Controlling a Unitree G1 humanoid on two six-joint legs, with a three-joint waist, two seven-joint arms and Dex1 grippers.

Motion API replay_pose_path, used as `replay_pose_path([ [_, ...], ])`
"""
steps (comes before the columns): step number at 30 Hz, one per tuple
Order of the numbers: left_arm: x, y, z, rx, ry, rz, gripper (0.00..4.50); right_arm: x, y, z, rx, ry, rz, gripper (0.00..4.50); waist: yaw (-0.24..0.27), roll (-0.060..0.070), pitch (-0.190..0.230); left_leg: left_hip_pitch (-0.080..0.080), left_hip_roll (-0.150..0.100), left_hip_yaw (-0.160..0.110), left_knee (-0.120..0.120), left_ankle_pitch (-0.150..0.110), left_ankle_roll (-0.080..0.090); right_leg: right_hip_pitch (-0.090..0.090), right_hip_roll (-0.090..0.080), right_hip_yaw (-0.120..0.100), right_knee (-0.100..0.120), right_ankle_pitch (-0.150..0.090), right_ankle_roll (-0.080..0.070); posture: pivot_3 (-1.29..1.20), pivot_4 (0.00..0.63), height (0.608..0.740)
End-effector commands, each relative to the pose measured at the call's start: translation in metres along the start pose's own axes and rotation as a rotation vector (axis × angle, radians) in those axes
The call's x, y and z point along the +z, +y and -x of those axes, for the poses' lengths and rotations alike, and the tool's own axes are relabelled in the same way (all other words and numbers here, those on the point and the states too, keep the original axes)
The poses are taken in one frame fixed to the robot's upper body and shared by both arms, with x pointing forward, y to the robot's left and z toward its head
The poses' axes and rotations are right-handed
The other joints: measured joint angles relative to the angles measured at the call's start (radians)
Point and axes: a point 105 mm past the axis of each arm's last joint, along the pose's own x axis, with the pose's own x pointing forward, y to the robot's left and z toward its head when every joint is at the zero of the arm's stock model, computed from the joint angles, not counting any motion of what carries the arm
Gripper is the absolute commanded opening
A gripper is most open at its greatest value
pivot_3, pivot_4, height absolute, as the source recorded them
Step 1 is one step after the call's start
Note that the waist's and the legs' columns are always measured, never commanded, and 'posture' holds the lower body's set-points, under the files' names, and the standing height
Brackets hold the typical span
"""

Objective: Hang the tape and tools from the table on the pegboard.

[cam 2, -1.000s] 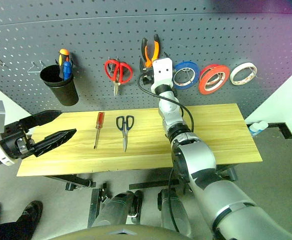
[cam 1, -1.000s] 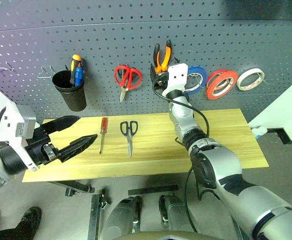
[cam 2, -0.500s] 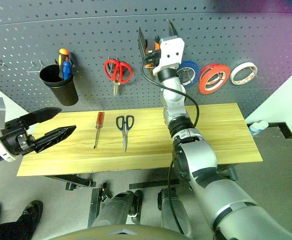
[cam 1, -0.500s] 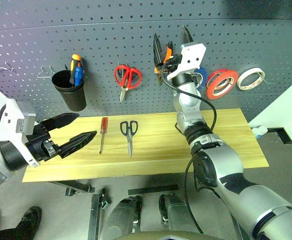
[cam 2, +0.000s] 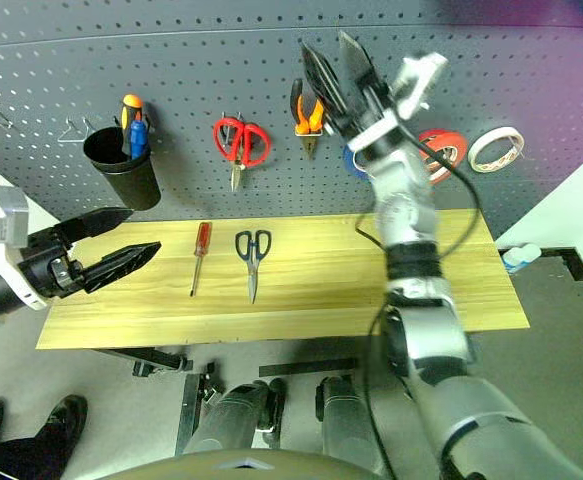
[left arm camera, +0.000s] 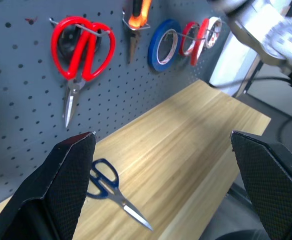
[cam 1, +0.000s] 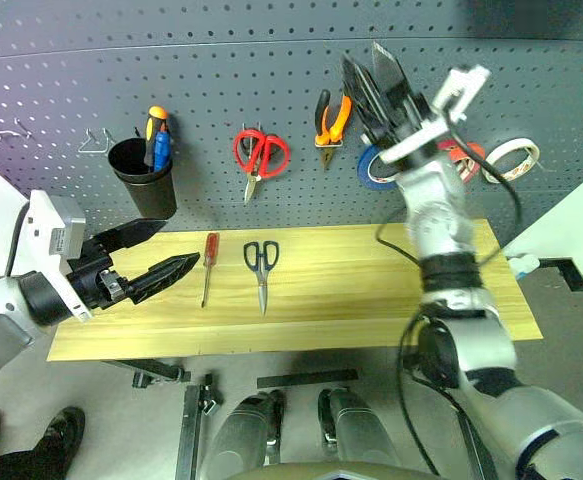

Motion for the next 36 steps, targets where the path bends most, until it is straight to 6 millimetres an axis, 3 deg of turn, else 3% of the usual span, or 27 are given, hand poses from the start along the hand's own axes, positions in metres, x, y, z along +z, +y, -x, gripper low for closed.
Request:
replay_pose_path([
  [1,0.006,0.001,-0.006,-0.018,-0.038,-0.044,4.5,0.007,0.02,0.015,0.173,0.101,-0.05,4.46,-0.009,0.0,0.0,-0.001,0.0,0.0,0.0,0.0,0.0,-0.001,0.0,0.0,-0.001,0.001,0.001,-0.07,0.178,0.729],
  [5,0.001,0.007,-0.014,-0.02,-0.052,-0.043,4.5,-0.014,0.026,0.058,0.25,0.408,0.041,4.46,-0.013,0.001,0.0,-0.001,0.003,0.003,-0.002,0.0,0.003,-0.002,0.0,-0.001,-0.001,0.001,0.002,-0.12,0.173,0.729],
  [9,-0.009,0.015,-0.021,0.009,-0.051,-0.051,4.5,-0.025,0.034,0.082,0.331,0.621,0.093,4.46,-0.031,0.001,0.0,-0.001,0.005,0.006,-0.001,0.0,0.002,-0.002,-0.001,-0.002,-0.002,0.001,0.002,-0.15,0.17,0.729],
  [12,-0.022,0.025,-0.028,0.08,-0.042,-0.039,4.5,-0.028,0.038,0.099,0.441,0.687,0.177,4.46,-0.038,0.001,0.0,-0.001,0.006,0.008,0.0,-0.002,0.002,-0.002,-0.002,-0.003,-0.002,0.001,0.002,-0.16,0.171,0.729],
  [18,-0.063,0.049,-0.051,0.332,0.048,0.037,4.5,-0.018,0.046,0.106,0.535,0.723,0.135,4.46,-0.038,0.0,0.0,-0.001,0.007,0.008,0.007,-0.004,0.005,0.001,-0.002,-0.005,-0.001,0.003,0.004,-0.18,0.169,0.729],
  [24,-0.101,0.056,-0.07,0.488,0.172,0.064,4.5,-0.012,0.037,0.105,0.516,0.687,0.122,4.46,-0.037,0.0,0.0,-0.001,0.007,0.009,0.013,-0.008,0.004,0.003,-0.002,-0.006,-0.002,0.004,0.007,-0.19,0.165,0.729],
  [31,-0.122,0.075,-0.095,0.71,0.266,0.083,4.5,-0.016,0.043,0.101,0.562,0.67,0.08,4.46,-0.032,0.0,0.0,-0.001,0.007,0.008,0.014,-0.007,0.004,0.004,-0.002,-0.006,-0.001,0.005,0.008,-0.21,0.171,0.729],
  [36,-0.126,0.07,-0.123,0.74,0.313,0.135,4.5,-0.02,0.045,0.097,0.563,0.665,0.078,4.46,-0.033,-0.001,0.0,-0.001,0.007,0.009,0.015,-0.008,0.005,0.004,-0.002,-0.006,-0.001,0.006,0.009,-0.21,0.185,0.729],
])
